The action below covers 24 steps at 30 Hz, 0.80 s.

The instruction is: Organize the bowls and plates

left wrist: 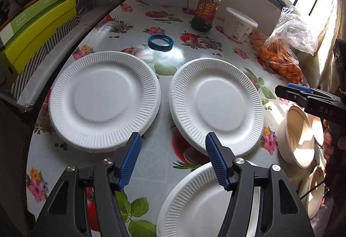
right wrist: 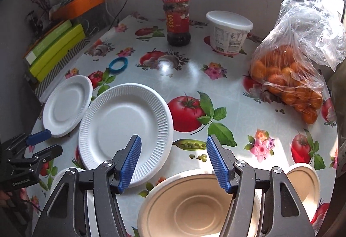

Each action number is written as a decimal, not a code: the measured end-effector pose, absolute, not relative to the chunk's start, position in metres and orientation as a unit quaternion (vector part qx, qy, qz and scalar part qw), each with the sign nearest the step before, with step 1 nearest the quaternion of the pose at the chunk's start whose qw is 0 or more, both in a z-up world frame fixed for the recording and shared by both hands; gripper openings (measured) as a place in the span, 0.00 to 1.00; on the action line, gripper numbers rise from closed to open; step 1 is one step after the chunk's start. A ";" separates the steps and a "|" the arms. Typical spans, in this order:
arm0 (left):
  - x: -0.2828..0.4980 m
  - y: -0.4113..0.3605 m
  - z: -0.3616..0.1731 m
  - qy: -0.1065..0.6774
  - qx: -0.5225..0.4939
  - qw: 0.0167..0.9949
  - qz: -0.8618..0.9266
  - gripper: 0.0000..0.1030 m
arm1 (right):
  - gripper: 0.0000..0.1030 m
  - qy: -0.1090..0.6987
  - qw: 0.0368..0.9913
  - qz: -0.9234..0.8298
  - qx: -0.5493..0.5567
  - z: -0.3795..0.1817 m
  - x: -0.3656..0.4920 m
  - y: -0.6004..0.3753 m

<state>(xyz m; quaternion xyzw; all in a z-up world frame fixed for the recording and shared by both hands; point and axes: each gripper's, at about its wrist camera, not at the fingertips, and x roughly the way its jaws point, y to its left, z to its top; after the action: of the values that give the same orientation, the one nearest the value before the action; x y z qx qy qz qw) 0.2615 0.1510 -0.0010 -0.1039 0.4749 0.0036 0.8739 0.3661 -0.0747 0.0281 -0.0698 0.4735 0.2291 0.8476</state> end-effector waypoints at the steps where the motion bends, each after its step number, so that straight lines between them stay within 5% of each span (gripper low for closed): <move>1: 0.264 0.150 -0.003 0.475 -0.102 0.874 0.006 0.59 | 0.55 0.477 0.845 0.233 -0.069 0.026 0.370 -0.073; 24: 0.282 0.154 -0.019 0.494 -0.152 0.856 -0.025 0.57 | 0.53 0.564 0.787 0.247 -0.030 -0.014 0.409 -0.062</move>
<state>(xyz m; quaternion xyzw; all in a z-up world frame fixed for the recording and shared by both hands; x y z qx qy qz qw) 0.2819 0.1539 -0.0189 -0.1522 0.4940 -0.0254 0.8557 0.4089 -0.0621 -0.0138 -0.0296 0.5644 0.2467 0.7872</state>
